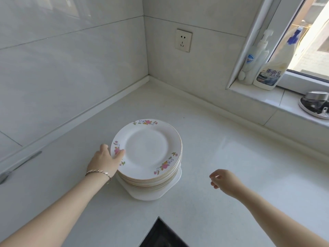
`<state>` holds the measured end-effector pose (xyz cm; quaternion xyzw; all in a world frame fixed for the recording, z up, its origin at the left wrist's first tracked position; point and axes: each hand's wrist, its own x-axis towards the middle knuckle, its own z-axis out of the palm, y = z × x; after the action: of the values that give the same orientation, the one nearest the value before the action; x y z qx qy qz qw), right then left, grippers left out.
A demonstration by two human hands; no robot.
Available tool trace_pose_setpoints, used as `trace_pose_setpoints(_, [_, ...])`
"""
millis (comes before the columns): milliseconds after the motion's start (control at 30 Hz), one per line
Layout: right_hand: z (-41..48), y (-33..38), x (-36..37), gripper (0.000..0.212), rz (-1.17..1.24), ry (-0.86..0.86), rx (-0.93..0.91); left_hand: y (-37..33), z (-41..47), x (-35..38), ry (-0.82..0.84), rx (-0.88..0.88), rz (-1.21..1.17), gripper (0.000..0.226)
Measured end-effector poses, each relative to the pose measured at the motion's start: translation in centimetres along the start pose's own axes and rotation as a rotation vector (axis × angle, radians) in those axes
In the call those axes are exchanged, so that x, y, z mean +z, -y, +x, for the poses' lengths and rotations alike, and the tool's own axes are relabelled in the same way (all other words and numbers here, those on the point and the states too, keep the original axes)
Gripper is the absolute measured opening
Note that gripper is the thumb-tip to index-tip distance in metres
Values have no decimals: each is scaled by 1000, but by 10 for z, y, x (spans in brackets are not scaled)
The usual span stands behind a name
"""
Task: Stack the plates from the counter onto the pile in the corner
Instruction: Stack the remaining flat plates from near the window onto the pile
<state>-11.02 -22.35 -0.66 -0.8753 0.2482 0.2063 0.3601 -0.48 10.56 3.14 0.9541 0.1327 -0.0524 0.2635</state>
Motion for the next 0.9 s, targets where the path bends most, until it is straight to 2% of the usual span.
trace_pose_setpoints(100, [-2, -1, 6, 13, 4, 11, 12, -9, -3, 15, 85, -85, -477, 66])
trace_pose_setpoints(167, [-3, -2, 9, 13, -2, 22, 18, -10, -5, 23, 62, -115, -555, 78])
trace_pose_setpoints(267, [-4, -6, 13, 13, -20, 37, 28, -10, -5, 25, 48, -116, -535, 78])
trace_pose_setpoints(367, [-7, -11, 14, 18, -28, 37, 35, -18, -10, 23, -21, -83, -268, 77])
trace_pose_setpoints(433, [-10, -16, 13, 17, -19, 33, 49, -30, -19, 26, -124, 68, -22, 72])
trace_pose_setpoints(500, [-15, -26, 9, 17, 2, 13, 69, -49, -33, 38, -185, 375, 79, 63])
trace_pose_setpoints(567, [-24, -39, 2, 18, 19, -15, 95, -75, -50, 53, -188, 689, 83, 42])
trace_pose_setpoints(600, [-29, -48, -2, 19, 23, -30, 109, -92, -61, 60, -129, 791, 45, 32])
trace_pose_setpoints(667, [-41, -69, -13, 20, 30, -64, 140, -127, -88, 74, 137, 882, -35, 24])
trace_pose_setpoints(800, [-72, -122, -39, 20, 71, -149, 213, -187, -140, 122, 617, 789, 116, 28])
trace_pose_setpoints(900, [-100, -174, -58, 22, 116, -221, 278, -221, -184, 162, 776, 819, 263, 23])
